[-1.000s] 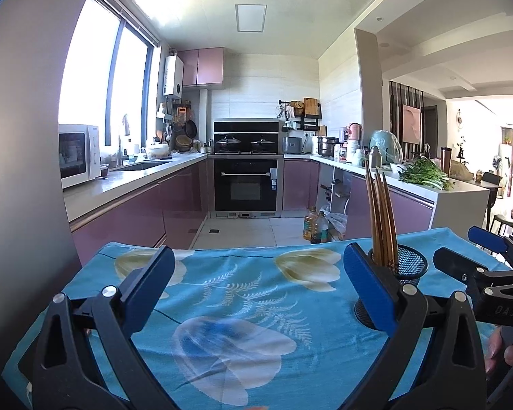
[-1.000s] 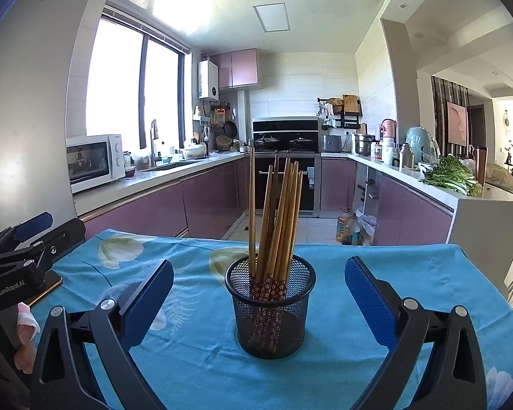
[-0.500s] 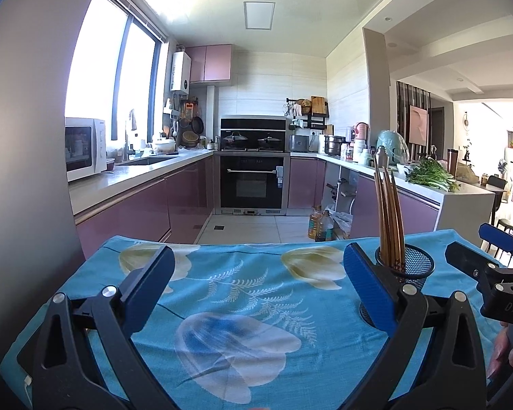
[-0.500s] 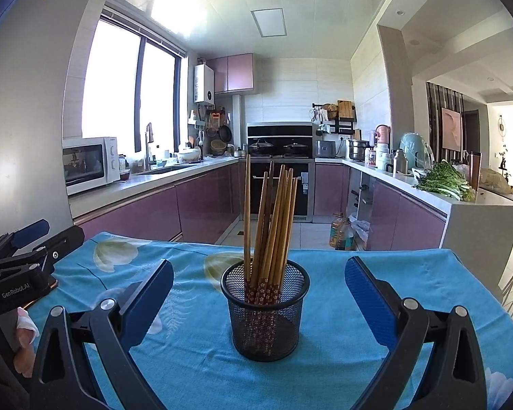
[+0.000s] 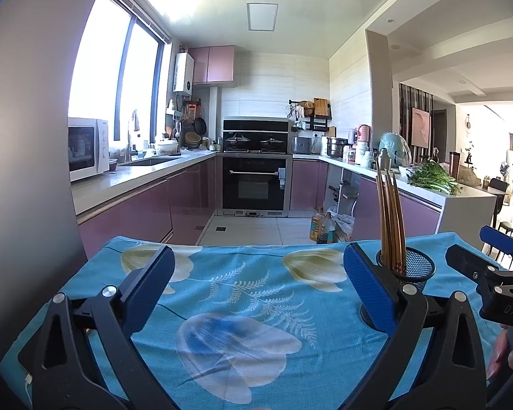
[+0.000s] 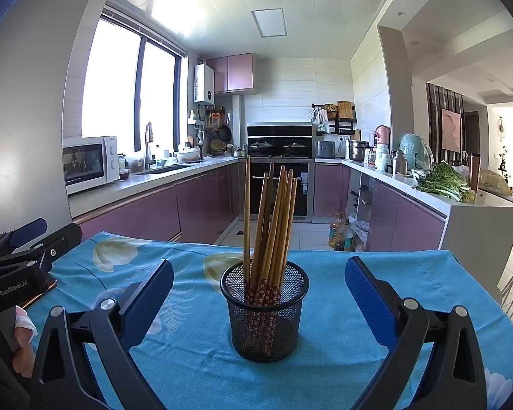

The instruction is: Organize utensils

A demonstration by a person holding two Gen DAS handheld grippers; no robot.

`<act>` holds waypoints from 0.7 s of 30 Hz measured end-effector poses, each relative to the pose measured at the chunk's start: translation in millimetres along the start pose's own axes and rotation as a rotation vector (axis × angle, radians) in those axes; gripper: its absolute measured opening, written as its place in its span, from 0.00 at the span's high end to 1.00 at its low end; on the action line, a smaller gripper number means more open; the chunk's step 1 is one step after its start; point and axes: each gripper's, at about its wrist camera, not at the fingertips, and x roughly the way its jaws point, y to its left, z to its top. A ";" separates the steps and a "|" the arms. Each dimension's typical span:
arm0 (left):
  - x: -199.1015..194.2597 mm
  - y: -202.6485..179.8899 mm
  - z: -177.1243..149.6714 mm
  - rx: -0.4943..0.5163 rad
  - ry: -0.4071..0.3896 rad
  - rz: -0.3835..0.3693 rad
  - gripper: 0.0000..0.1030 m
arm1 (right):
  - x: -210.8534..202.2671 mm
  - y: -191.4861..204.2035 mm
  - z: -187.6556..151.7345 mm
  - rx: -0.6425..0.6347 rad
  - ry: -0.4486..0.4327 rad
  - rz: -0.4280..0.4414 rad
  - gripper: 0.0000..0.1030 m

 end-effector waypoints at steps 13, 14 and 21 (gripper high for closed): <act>-1.1 -2.2 0.8 0.000 -0.001 -0.002 0.05 | 0.8 -3.9 1.2 0.013 -0.002 0.005 0.06; -1.2 -2.2 0.6 -0.001 -0.001 -0.002 0.05 | 1.1 -4.1 0.8 0.013 -0.001 0.004 0.06; -0.5 -3.8 2.0 0.000 0.001 -0.004 0.05 | 0.3 -3.7 0.2 0.013 -0.004 0.002 0.06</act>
